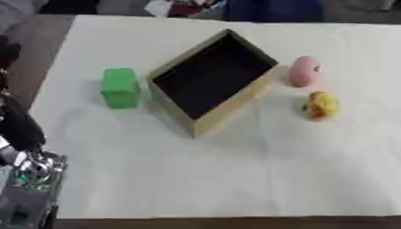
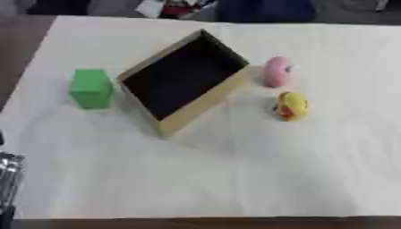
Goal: Pick up objects on the table and place them in the box.
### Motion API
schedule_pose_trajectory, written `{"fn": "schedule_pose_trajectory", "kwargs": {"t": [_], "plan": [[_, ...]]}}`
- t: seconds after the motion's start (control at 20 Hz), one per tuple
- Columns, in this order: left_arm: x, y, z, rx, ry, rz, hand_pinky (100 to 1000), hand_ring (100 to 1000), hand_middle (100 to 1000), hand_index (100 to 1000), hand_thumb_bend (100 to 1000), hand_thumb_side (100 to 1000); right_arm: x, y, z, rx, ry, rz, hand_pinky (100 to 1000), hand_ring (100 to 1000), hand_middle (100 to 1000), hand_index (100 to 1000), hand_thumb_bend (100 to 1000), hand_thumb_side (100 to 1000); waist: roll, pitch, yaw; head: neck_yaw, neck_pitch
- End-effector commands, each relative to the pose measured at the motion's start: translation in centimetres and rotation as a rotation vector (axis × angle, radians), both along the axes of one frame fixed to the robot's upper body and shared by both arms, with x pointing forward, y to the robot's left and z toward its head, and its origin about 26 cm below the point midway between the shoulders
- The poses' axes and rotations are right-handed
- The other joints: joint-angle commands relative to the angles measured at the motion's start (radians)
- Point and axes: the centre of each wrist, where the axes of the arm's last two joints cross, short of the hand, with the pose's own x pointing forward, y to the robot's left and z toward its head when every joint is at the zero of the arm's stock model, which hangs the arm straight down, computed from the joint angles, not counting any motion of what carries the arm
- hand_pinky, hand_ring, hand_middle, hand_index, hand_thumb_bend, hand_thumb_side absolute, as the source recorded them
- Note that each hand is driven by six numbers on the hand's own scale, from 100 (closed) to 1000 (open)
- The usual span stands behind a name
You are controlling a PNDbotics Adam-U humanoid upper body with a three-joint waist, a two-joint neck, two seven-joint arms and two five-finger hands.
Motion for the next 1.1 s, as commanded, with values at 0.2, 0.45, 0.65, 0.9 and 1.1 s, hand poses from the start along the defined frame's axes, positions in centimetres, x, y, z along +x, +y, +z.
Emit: {"fn": "schedule_pose_trajectory", "kwargs": {"t": [0.2, 0.45, 0.65, 0.9, 1.1], "plan": [[-0.3, 0.1, 0.5, 0.003, -0.023, 0.010, 745, 643, 623, 835, 260, 1000, -0.6, -0.4, 1.2, -0.026, -0.041, -0.021, 950, 926, 559, 861, 100, 688, 0.007, -0.017, 0.000, 0.002, 0.011], [-0.3, 0.2, 0.5, 0.003, -0.022, 0.012, 746, 643, 623, 835, 258, 1000, -0.6, -0.5, 1.6, -0.043, -0.056, -0.028, 949, 926, 560, 861, 100, 685, 0.011, -0.011, 0.000, 0.003, 0.016], [-0.3, 0.1, 0.5, 0.003, -0.022, 0.011, 746, 642, 624, 836, 256, 1000, -0.5, -0.6, 1.9, -0.059, -0.072, -0.030, 948, 927, 561, 861, 100, 683, 0.013, -0.003, 0.000, 0.002, 0.018], [-0.3, 0.1, 0.5, 0.003, -0.022, 0.009, 747, 642, 624, 836, 253, 1000, -0.4, -0.8, 2.6, -0.082, -0.097, -0.040, 947, 929, 566, 861, 100, 678, 0.015, 0.007, -0.001, -0.001, 0.027], [-0.3, 0.1, 0.5, 0.005, -0.022, 0.007, 748, 641, 625, 836, 252, 1000, -0.3, -0.9, 3.5, -0.108, -0.134, -0.058, 944, 930, 573, 859, 100, 671, 0.012, 0.012, -0.002, -0.002, 0.029]]}}
